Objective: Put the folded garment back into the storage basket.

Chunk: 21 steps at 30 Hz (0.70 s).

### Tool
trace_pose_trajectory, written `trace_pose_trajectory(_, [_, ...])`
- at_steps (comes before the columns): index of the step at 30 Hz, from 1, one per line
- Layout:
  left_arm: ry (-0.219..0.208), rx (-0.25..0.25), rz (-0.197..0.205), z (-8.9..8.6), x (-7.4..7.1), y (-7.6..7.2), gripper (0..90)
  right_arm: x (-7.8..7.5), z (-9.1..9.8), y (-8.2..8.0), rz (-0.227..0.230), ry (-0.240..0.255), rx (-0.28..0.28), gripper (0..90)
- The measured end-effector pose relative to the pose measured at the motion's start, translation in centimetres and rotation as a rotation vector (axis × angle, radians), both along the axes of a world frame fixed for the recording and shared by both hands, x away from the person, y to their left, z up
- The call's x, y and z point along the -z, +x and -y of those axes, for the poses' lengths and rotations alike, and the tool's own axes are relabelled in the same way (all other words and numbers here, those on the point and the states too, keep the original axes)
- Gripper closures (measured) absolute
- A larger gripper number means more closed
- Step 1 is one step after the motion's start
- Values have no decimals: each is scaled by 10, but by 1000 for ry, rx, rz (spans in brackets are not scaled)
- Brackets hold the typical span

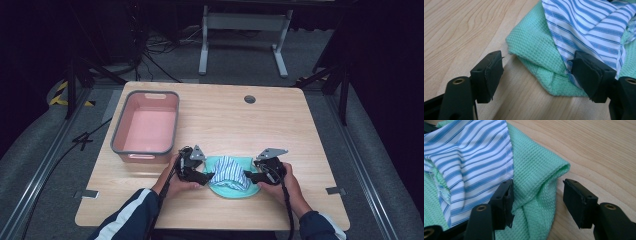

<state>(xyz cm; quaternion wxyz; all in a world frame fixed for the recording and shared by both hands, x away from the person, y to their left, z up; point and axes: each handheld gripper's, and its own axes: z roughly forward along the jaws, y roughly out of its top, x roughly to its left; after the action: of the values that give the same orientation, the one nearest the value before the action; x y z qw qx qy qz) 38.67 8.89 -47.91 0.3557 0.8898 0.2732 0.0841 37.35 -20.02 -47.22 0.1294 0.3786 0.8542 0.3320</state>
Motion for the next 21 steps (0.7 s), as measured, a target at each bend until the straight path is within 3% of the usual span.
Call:
trace_pose_trajectory(4, [3,2,4,1,0,0,254,-1,-2,-2,-3,3,-30,592])
trace_pose_trajectory(8, [0,39,-8,3,-3,-4,431,-2,-4,-4,-8,10,-50,690])
trace_pose_trajectory(10, [-20,65,-21,4,-4,-4,590,-1,-4,-5,-10,16,-56,742])
trace_pose_trajectory(11, [-20,65,-21,4,-4,-4,650,-1,-4,-5,-10,16,-56,742])
trace_pose_trajectory(16, [-51,78,-47,4,-3,-2,773,-1,-5,-7,-7,22,-59,796])
trace_pose_trajectory(21, [-30,83,-28,7,-4,-4,802,-1,-5,-8,0,20,-57,809])
